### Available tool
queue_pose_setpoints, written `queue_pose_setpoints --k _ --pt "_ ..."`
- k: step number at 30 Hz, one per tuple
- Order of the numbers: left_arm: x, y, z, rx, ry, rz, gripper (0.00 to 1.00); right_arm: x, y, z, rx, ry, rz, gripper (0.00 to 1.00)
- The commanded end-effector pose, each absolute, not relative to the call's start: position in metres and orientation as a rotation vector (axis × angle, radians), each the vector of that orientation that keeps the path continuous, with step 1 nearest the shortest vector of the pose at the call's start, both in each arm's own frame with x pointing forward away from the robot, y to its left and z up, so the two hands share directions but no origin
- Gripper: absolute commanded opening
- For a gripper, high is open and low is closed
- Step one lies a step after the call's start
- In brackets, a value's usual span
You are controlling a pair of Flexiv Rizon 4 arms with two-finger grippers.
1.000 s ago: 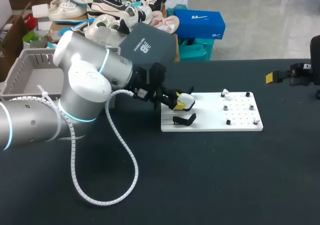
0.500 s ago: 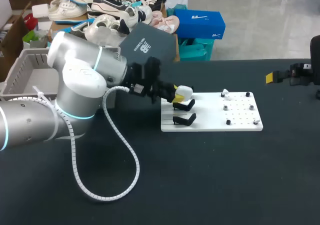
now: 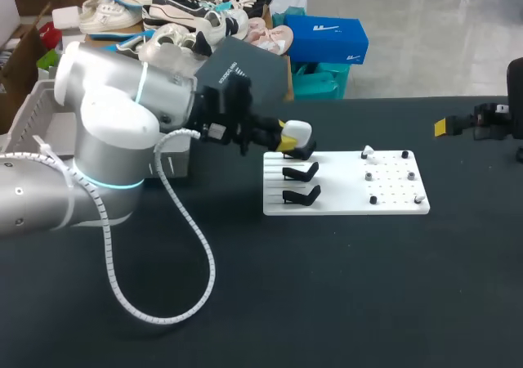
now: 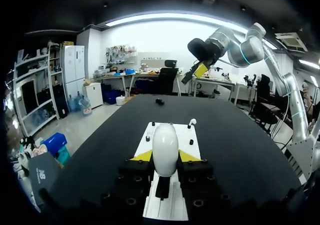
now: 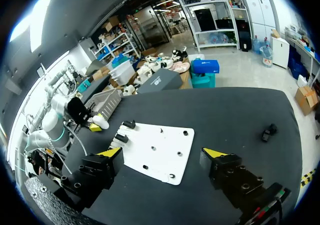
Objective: Pick up each earbud case from the left stands, insert the matching earbuds, close the lid, and place the case in the box.
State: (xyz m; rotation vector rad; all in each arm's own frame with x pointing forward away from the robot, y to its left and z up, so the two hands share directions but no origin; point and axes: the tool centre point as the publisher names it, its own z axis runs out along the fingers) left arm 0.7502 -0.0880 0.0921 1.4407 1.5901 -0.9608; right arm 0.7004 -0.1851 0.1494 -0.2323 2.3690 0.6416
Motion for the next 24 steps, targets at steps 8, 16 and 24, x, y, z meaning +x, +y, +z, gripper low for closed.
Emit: queue_pose_setpoints --k 8,16,24 --pt "0.738 -0.094 0.107 1.406 1.576 -0.866 0.00 0.703 -0.161 0.144 -0.361 2.365 0.671 1.00" --pt "0.746 -0.118 0.116 1.414 1.584 -0.869 0.00 0.692 -0.128 0.139 -0.474 2.365 0.673 1.00" --pt "0.744 -0.147 0.118 1.451 1.575 -0.880 0.00 0.683 -0.097 0.134 -0.578 2.336 0.697 1.00"
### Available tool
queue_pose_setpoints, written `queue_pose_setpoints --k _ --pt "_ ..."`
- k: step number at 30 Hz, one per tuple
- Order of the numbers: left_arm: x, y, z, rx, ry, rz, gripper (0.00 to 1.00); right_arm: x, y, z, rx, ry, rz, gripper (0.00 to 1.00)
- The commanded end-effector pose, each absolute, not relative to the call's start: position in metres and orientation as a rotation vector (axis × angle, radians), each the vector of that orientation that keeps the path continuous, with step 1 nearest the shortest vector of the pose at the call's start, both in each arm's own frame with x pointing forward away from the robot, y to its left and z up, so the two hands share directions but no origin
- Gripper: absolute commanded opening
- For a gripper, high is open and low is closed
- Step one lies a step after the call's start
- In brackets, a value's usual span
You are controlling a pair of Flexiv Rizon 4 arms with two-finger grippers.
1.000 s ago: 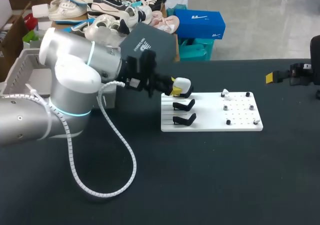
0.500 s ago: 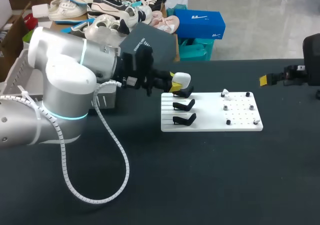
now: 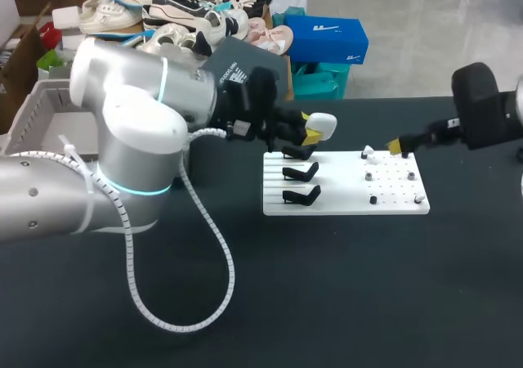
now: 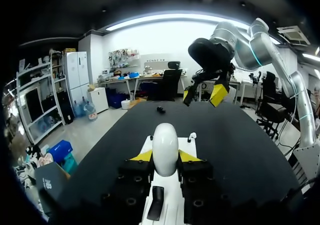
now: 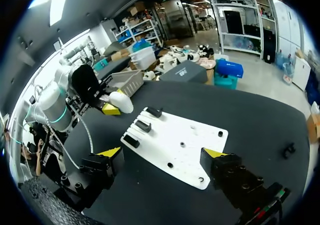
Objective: Pick up each earbud case from the left stands, insert the matching earbuds, close the lid, and place the case in the box.
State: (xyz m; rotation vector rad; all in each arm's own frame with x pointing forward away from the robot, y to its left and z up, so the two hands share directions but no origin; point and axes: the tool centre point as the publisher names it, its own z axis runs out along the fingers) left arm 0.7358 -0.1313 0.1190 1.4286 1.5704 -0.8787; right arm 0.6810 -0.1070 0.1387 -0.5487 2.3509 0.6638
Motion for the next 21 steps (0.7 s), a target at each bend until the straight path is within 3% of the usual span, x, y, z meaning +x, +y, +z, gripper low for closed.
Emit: queue_pose_setpoints --k 1,21 --pt "0.744 -0.150 0.118 1.459 1.575 -0.881 0.00 0.682 -0.093 0.133 -0.590 2.335 0.696 1.00" --pt "0.724 -0.171 0.121 1.515 1.549 -0.906 0.00 0.688 -0.075 0.127 -0.694 2.316 0.730 1.00"
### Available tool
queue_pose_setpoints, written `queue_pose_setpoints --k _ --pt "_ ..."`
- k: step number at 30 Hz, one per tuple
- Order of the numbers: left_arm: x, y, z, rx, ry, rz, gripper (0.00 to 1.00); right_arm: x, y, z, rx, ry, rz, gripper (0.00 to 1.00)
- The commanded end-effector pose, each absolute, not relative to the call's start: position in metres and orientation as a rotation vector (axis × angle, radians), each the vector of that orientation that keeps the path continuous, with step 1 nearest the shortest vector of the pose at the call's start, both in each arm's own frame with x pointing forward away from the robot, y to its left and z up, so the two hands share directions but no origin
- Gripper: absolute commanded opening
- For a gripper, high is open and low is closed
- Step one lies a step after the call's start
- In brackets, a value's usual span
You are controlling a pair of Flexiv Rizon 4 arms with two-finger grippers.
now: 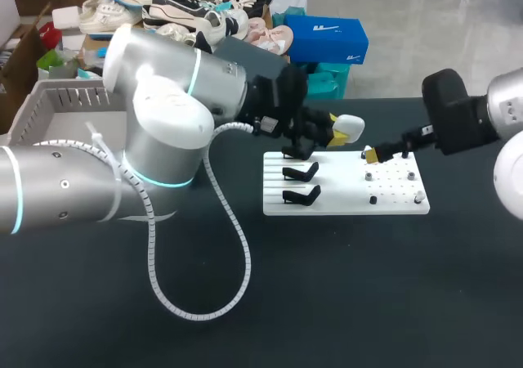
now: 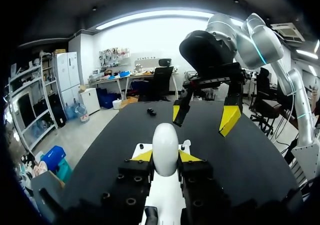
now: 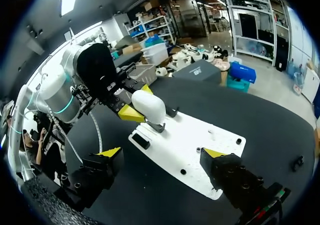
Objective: Pick up each earbud case from the left stands, insert the matching earbuds, close the lid, and place the case in the box.
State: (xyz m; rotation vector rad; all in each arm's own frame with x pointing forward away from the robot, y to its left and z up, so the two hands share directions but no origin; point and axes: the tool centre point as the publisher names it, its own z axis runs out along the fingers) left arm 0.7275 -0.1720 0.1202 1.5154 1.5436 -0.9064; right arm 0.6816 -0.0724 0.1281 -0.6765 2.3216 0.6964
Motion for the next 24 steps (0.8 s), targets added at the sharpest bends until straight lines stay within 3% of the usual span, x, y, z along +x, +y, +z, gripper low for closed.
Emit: queue_pose_setpoints --k 1,24 --pt "0.722 -0.171 0.122 1.511 1.548 -0.913 0.00 0.689 -0.075 0.127 -0.696 2.311 0.735 1.00" --pt "0.703 -0.178 0.117 1.543 1.529 -0.950 0.00 0.708 -0.064 0.124 -0.742 2.272 0.782 1.00"
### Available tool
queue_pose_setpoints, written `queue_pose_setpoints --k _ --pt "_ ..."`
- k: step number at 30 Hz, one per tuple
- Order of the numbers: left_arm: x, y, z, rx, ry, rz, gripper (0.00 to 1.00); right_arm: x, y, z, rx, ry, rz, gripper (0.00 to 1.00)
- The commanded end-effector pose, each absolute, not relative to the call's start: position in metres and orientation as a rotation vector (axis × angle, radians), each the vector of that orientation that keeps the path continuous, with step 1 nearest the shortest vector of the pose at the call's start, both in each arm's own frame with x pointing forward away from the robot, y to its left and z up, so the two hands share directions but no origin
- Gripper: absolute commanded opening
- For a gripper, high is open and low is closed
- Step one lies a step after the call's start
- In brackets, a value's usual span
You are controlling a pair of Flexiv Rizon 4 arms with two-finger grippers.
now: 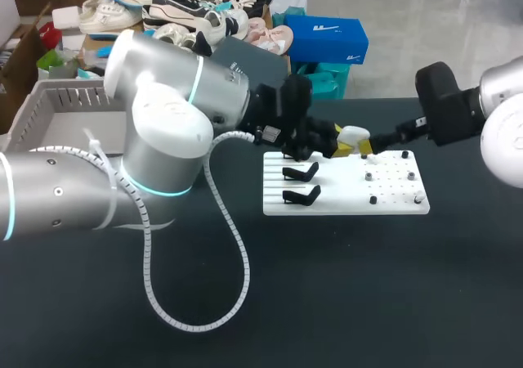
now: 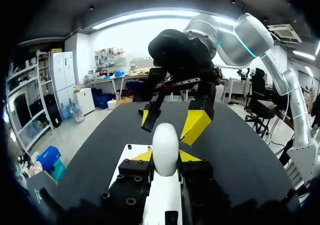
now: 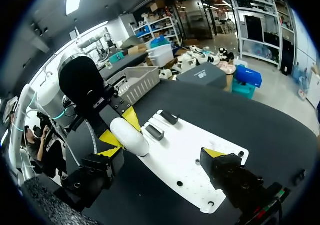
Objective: Pick up each earbud case from the left stands, insert the matching earbuds, close the lid, and place the case in the box.
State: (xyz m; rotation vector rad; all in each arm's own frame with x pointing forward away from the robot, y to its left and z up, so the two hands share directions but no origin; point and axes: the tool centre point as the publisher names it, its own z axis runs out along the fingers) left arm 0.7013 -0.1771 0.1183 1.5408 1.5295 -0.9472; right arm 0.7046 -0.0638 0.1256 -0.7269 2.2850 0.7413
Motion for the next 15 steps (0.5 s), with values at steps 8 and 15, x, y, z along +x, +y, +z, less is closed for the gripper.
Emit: queue_pose_setpoints --k 8,15 --pt "0.7013 -0.1766 0.1152 1.544 1.527 -0.954 0.00 0.7104 -0.0645 0.1265 -0.744 2.268 0.780 1.00" --pt "0.6958 -0.1770 0.1138 1.562 1.513 -0.967 0.00 0.7149 -0.0647 0.1289 -0.743 2.263 0.779 1.00"
